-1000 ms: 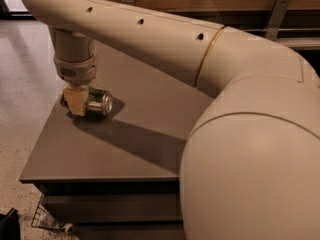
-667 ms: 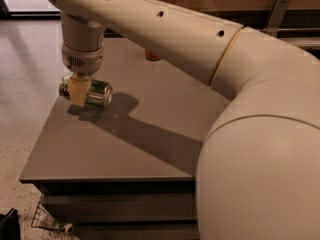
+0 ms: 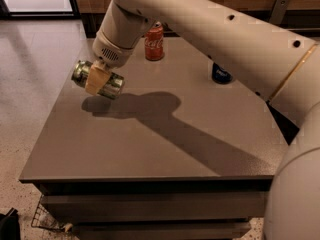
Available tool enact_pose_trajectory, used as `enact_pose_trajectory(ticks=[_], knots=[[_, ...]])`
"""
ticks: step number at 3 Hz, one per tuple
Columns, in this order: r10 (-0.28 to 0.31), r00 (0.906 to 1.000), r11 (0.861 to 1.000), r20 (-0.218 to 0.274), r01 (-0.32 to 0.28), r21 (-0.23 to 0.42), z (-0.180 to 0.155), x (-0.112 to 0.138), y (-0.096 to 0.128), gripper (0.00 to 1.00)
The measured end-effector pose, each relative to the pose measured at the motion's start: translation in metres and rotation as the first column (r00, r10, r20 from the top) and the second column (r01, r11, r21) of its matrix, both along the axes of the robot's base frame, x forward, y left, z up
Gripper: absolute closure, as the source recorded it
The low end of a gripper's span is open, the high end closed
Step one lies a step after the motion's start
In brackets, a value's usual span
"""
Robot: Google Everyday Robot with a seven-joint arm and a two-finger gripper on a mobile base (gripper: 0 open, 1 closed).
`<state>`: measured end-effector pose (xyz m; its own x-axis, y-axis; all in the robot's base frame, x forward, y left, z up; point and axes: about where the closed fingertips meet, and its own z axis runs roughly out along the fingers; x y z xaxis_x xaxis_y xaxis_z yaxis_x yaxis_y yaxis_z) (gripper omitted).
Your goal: Place green can upright
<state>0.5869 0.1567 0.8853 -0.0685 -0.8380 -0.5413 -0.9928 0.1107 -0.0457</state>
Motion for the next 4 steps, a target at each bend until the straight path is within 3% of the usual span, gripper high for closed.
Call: enact_pose_trajectory(ticks=[1, 2, 4], knots=[[0.016, 0.9989, 0.984, 0.044, -0.024, 0.178, 0.004, -0.003, -0.017, 1.0], [0.04, 0.9941, 0.936, 0.1, -0.073, 0.344, 0.009, -0.004, -0.023, 1.0], [0.069, 0.9851, 0.834, 0.157, -0.144, 0.533, 0.025, -0.017, -0.011, 1.0]])
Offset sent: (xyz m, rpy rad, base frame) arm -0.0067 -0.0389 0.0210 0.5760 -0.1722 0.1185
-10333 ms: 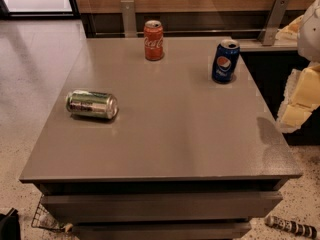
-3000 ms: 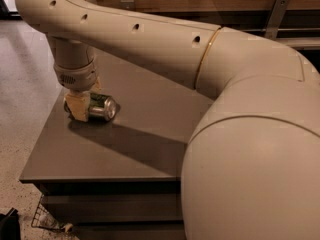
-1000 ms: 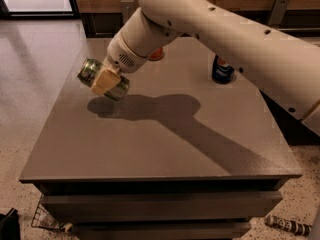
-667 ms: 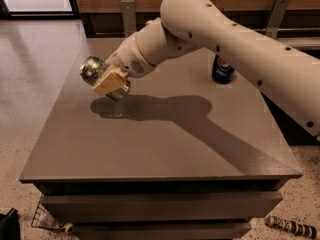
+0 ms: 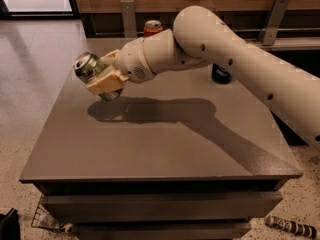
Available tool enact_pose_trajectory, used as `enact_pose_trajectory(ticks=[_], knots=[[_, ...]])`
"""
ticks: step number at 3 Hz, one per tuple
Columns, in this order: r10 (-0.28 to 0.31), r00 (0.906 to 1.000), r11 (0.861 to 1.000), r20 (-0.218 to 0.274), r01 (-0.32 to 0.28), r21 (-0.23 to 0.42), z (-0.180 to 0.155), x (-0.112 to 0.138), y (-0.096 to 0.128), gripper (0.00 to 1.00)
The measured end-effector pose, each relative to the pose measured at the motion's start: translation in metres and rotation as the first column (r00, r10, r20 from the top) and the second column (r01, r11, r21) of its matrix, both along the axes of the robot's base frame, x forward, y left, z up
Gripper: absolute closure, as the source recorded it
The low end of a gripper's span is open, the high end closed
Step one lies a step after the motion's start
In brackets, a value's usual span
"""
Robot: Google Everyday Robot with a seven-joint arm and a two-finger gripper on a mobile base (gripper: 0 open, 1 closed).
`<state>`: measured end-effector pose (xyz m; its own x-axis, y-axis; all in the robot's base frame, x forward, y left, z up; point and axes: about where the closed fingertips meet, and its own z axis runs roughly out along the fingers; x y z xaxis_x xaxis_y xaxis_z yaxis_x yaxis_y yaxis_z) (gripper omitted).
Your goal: Place green can upright
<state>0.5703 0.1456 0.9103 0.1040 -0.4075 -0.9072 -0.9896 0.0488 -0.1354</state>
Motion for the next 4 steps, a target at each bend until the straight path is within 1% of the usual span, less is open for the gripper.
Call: enact_pose_trajectory(ticks=[1, 2, 3, 4], knots=[[0.004, 0.9987, 0.998, -0.051, 0.0, 0.063, 0.0, -0.01, 0.011, 1.0], [-0.005, 0.9894, 0.993, -0.145, 0.022, 0.119, -0.004, -0.018, 0.023, 1.0], [-0.008, 0.9751, 0.984, -0.222, 0.046, 0.169, -0.01, -0.02, 0.034, 1.0], [-0.011, 0.9684, 0.972, -0.249, 0.07, 0.226, -0.011, -0.017, 0.041, 1.0]])
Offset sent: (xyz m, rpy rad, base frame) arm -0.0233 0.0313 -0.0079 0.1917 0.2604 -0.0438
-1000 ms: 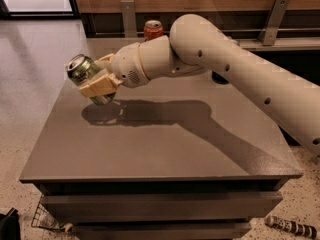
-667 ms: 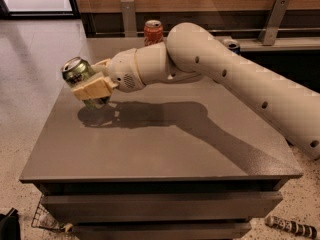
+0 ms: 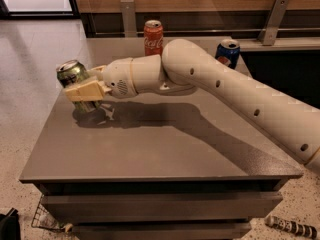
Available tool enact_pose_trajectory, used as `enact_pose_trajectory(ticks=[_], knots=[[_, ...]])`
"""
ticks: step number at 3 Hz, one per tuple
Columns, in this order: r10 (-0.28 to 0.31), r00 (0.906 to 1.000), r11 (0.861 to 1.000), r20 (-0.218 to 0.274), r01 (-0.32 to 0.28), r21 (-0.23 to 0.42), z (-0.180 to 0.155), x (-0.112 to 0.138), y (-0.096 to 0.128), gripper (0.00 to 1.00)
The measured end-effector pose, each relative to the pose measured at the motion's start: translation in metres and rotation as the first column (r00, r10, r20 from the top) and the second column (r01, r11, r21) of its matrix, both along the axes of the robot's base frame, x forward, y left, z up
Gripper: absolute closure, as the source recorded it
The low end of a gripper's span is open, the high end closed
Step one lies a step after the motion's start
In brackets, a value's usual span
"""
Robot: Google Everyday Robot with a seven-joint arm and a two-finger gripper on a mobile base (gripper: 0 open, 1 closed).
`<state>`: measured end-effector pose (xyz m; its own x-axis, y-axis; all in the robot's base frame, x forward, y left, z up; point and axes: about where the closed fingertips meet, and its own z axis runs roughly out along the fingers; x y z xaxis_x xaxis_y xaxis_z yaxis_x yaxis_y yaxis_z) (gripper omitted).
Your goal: Place green can upright
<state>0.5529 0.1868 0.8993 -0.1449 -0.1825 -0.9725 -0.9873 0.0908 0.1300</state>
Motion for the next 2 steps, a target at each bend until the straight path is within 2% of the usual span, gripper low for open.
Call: enact_pose_trajectory(ticks=[1, 2], knots=[[-0.013, 0.9999, 1.0, 0.003, 0.013, 0.024, 0.0009, -0.0002, 0.0028, 1.0], [-0.032, 0.9987, 0.998, 0.039, 0.03, 0.05, -0.0004, -0.0029, 0.0012, 1.0]])
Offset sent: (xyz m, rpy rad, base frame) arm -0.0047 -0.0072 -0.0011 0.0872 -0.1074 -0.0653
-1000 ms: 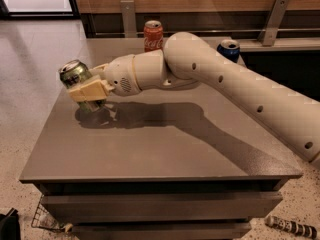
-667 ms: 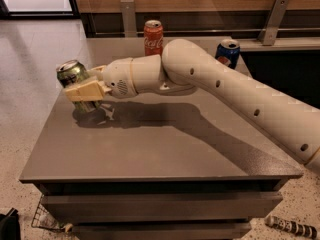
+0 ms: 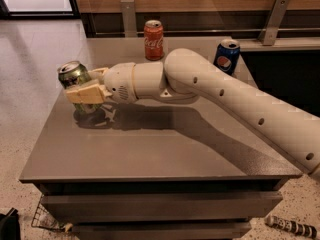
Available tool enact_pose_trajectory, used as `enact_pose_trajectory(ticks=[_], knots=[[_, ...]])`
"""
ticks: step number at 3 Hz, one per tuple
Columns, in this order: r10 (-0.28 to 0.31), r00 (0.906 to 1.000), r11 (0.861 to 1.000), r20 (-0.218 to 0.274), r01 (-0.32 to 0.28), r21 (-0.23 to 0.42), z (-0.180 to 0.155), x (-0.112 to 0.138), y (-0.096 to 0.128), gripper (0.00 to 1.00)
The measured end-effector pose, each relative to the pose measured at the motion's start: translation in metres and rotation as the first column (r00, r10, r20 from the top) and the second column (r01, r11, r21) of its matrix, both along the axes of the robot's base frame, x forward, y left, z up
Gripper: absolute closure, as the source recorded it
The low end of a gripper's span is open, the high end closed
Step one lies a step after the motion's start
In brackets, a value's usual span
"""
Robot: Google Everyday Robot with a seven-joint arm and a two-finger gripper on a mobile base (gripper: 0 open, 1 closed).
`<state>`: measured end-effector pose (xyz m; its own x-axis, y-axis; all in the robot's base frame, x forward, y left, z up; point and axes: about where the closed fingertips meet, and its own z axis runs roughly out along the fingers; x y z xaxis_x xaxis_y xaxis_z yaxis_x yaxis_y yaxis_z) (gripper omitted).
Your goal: Place green can upright
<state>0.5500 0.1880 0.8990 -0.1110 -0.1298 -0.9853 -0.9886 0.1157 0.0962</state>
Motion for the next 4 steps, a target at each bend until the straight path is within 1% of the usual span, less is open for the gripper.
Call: enact_pose_trajectory(ticks=[1, 2, 3, 4], knots=[[-0.033, 0.9976, 0.999, 0.061, 0.032, 0.013, -0.008, -0.002, -0.004, 1.0], [-0.065, 0.9936, 0.998, 0.092, 0.064, 0.017, -0.018, 0.002, -0.01, 1.0], [-0.073, 0.9946, 0.997, 0.074, 0.073, -0.005, -0.028, 0.009, -0.011, 1.0], [-0.071, 0.995, 0.997, 0.07, 0.072, -0.008, -0.03, 0.009, -0.01, 0.85]])
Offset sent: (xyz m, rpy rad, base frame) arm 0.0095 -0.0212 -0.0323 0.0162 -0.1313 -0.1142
